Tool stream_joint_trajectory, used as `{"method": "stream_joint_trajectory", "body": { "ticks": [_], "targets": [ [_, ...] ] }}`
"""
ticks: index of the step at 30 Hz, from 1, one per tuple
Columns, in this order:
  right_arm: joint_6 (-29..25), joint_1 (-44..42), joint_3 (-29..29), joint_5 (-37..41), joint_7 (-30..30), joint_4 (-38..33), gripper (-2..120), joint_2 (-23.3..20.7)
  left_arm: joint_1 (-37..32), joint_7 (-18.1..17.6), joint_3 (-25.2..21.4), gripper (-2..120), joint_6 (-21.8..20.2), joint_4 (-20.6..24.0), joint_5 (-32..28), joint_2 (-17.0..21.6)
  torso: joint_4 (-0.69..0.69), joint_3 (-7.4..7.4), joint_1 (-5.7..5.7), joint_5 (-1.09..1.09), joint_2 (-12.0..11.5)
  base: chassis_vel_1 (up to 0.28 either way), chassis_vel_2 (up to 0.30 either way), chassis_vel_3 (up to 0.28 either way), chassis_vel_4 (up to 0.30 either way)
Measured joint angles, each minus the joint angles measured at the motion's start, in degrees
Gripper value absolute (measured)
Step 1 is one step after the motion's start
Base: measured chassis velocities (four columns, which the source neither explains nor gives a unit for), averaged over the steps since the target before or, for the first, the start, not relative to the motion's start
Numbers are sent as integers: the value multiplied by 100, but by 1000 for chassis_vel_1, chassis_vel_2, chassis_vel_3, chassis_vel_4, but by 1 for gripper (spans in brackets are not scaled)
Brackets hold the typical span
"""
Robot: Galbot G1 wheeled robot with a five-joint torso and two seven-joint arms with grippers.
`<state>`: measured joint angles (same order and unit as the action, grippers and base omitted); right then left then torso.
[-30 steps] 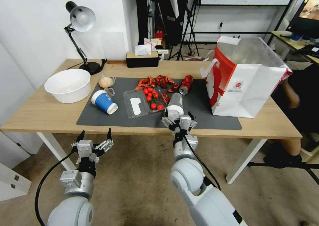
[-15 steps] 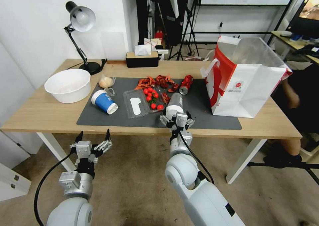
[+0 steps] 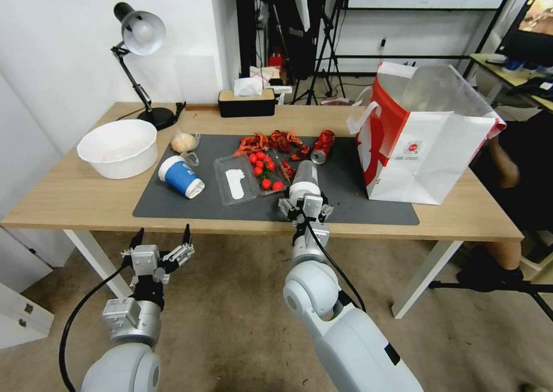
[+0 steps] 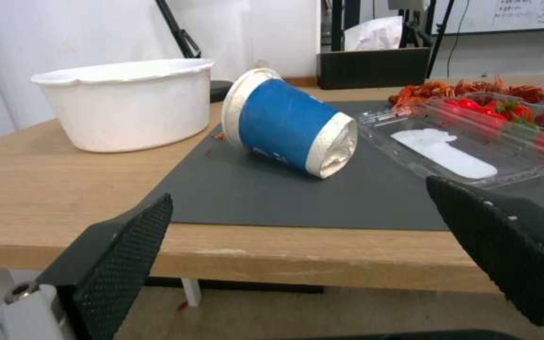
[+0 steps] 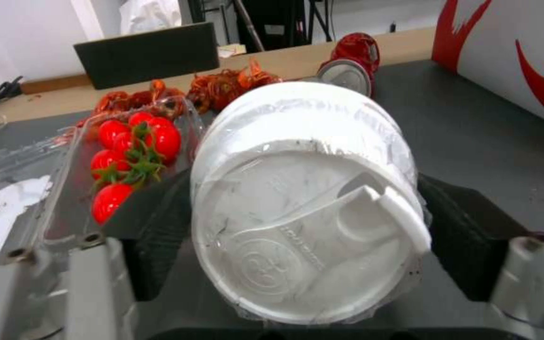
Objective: Pick up the trash from the table and place it into the takeout bag.
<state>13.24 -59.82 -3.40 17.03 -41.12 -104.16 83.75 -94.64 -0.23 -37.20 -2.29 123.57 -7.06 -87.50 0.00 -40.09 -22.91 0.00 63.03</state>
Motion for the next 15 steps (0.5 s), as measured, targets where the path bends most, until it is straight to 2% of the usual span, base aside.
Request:
{"method": "stream_joint_trajectory", "body": {
  "ticks": [2, 9, 13, 15],
  "targets": [
    [-6, -19, 11, 19, -1, -23, 69, -5, 2, 0, 9, 100, 0, -11, 0, -4, 0, 0, 0, 0, 0, 0, 0, 0, 0],
    [-122, -129, 105, 47, 145, -227, 69, -82, 4, 1, 12, 100, 0, -19, 1, -3, -2, -2, 0, 1, -1, 0, 0, 0, 0],
    [-395, -168, 282, 150, 520, -597, 69, -205, 5, 1, 8, 100, 0, -27, 3, -1, -1, -2, 0, 1, 0, 0, 0, 0, 0],
    [-699, -157, 532, 399, 938, -932, 69, -383, -1, 1, 14, 100, 0, -29, 11, -5, -1, -2, 0, 1, 0, 0, 0, 0, 0]
  ]
}}
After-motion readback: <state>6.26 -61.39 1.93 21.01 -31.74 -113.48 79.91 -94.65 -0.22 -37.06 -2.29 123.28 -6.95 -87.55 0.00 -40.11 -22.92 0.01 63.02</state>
